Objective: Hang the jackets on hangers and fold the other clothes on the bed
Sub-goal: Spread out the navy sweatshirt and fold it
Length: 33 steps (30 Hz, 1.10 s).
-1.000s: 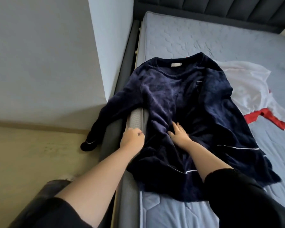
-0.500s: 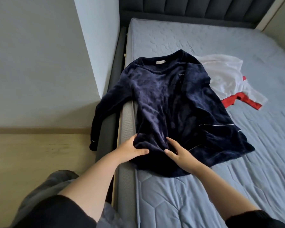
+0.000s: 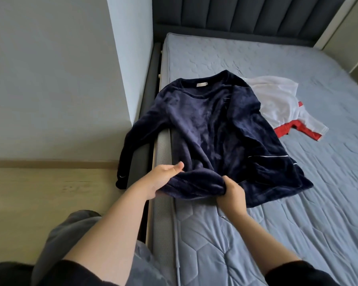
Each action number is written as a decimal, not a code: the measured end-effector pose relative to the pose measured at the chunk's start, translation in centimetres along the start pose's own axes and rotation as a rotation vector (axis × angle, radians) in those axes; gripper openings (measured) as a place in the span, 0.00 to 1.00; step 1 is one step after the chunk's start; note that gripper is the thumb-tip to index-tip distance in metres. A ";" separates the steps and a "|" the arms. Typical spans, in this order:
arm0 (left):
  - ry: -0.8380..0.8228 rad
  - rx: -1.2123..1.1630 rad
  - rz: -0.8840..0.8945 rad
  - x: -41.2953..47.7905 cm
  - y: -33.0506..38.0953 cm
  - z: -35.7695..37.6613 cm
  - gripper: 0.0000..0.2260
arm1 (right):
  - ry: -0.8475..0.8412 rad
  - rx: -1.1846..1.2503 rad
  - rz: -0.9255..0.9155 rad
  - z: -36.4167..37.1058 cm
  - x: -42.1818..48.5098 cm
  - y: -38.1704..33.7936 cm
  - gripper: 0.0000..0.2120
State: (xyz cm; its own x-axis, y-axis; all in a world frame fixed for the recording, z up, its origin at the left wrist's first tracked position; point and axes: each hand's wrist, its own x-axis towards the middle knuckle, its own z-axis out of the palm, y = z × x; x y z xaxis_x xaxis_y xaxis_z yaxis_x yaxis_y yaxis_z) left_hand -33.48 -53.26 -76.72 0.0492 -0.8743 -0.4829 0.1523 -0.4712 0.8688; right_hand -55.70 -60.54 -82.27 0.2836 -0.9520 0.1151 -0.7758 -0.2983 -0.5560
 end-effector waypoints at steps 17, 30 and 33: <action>0.393 0.643 -0.227 1.9 -5.7 1.3 0.39 | -0.473 -0.395 -0.422 -0.2 -2.3 0.7 0.15; 0.818 0.978 -0.006 2.4 -5.5 -0.6 0.24 | -0.217 -0.622 -0.251 -1.6 0.0 5.6 0.34; 0.549 1.236 0.517 2.5 -5.3 2.6 0.23 | -0.143 -0.616 -0.147 -2.1 0.3 7.2 0.37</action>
State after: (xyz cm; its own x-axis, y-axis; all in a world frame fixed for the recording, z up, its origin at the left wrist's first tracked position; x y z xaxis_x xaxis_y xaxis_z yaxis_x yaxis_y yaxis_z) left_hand -36.71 -53.22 -82.20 0.2421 -0.9544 0.1746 -0.9190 -0.1678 0.3566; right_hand -62.41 -63.16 -84.50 0.4509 -0.8924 0.0198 -0.8923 -0.4500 0.0359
